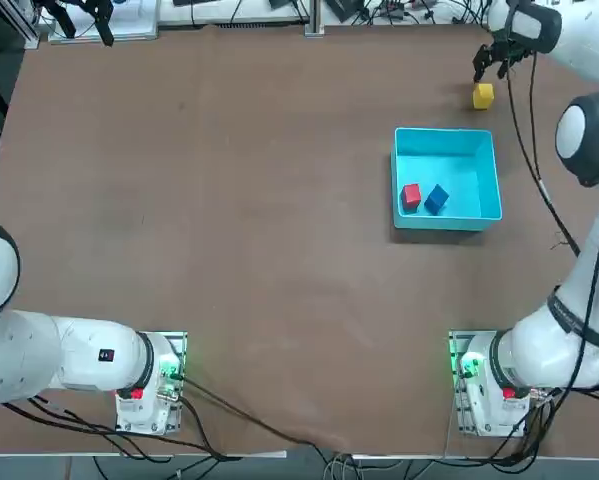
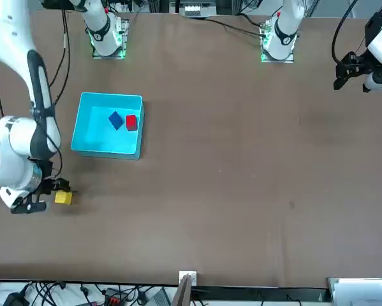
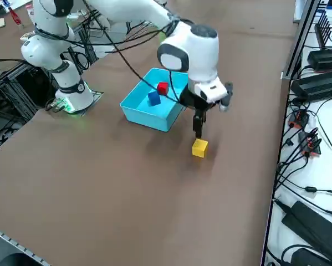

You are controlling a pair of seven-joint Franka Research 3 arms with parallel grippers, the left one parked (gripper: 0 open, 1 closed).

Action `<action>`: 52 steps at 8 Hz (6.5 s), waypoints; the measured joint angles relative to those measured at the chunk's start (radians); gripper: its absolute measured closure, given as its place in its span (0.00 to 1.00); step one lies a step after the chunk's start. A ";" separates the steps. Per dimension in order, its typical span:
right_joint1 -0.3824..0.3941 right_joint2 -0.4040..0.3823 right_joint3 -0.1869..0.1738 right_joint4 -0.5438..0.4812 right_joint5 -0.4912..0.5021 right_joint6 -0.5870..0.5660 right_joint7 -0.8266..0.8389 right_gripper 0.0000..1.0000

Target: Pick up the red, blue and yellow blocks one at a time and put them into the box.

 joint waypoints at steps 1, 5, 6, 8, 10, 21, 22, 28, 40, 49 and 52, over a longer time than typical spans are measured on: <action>-0.011 0.023 0.000 0.008 0.000 0.022 -0.015 0.00; -0.031 0.083 0.004 0.012 0.004 0.106 -0.033 0.00; -0.031 0.092 0.007 0.012 0.011 0.112 -0.033 0.00; -0.031 0.105 0.008 0.013 0.018 0.115 -0.033 0.03; -0.032 0.117 0.008 0.013 0.019 0.117 -0.033 0.16; 0.112 -0.385 0.027 -0.279 0.033 -0.279 0.164 0.30; 0.132 -0.462 0.027 -0.399 0.033 -0.256 0.175 0.30; 0.181 -0.668 0.027 -0.909 0.029 0.036 0.190 0.30; 0.153 -0.744 0.008 -0.420 -0.014 -0.417 0.181 0.00; 0.079 -0.781 0.015 -0.233 -0.014 -0.530 0.174 0.00; 0.079 -0.720 0.016 -0.155 -0.014 -0.546 0.171 0.00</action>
